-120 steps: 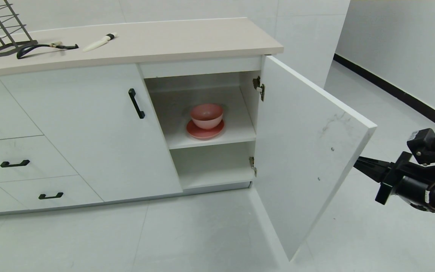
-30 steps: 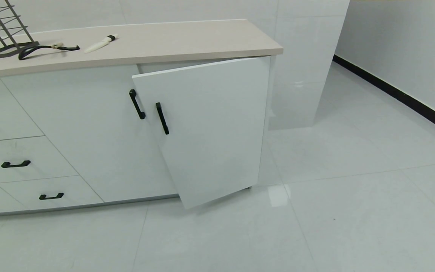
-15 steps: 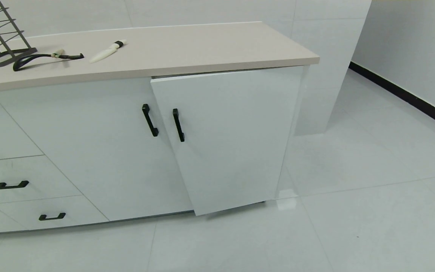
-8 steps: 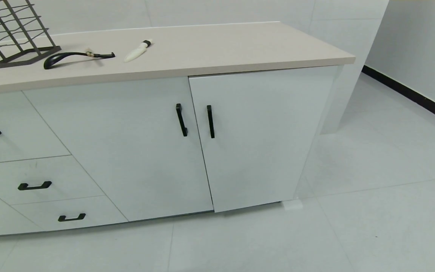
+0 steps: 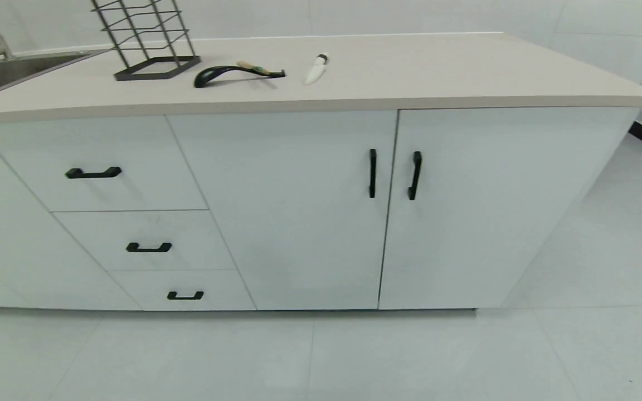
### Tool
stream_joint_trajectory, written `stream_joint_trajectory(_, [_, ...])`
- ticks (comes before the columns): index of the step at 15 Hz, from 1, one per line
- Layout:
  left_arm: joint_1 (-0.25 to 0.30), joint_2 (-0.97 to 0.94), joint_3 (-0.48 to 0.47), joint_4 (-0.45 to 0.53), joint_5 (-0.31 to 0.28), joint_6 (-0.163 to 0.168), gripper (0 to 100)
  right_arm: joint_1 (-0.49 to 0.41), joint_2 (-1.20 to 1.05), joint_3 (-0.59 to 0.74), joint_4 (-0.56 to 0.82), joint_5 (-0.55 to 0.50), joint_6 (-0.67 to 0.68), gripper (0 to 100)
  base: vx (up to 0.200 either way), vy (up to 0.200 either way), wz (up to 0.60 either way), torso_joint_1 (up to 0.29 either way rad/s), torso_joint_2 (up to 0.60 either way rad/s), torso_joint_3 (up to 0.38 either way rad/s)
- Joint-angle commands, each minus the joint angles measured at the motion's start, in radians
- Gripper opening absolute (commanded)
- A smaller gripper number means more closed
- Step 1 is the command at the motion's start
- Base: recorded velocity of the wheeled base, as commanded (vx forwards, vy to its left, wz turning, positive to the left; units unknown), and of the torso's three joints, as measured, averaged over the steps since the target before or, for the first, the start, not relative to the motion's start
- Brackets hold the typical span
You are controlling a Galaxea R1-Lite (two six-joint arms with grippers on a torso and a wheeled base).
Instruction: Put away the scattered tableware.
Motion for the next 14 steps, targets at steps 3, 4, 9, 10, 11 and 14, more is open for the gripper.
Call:
stream_joint_trajectory(3, [0.0, 0.0, 0.0, 0.0, 0.0, 0.001, 100, 0.0, 0.002, 0.0, -0.001, 0.0, 0.0, 0, 0.0, 0.0, 0.4, 0.005, 0.0, 0.003])
stream_joint_trajectory(4, [0.0, 0.0, 0.0, 0.0, 0.0, 0.001, 100, 0.0, 0.002, 0.0, -0.001, 0.0, 0.0, 0, 0.0, 0.2, 0.0, 0.002, -0.01, 0.007])
stream_joint_trajectory(9, [0.0, 0.0, 0.0, 0.0, 0.0, 0.001, 100, 0.0, 0.002, 0.0, -0.001, 0.0, 0.0, 0, 0.0, 0.2, 0.0, 0.004, 0.0, 0.0])
stream_joint_trajectory(10, [0.0, 0.0, 0.0, 0.0, 0.0, 0.001, 100, 0.0, 0.002, 0.0, 0.001, 0.0, 0.0, 0, 0.0, 0.2, 0.0, 0.007, 0.01, 0.007])
stream_joint_trajectory(11, [0.0, 0.0, 0.0, 0.0, 0.0, 0.001, 100, 0.0, 0.002, 0.0, -0.001, 0.0, 0.0, 0, 0.0, 0.2, 0.0, 0.012, 0.0, 0.002])
stream_joint_trajectory(14, [0.0, 0.0, 0.0, 0.0, 0.0, 0.001, 100, 0.0, 0.002, 0.0, -0.001, 0.0, 0.001, 0, 0.2, 0.067, 0.0, -0.001, 0.0, 0.001])
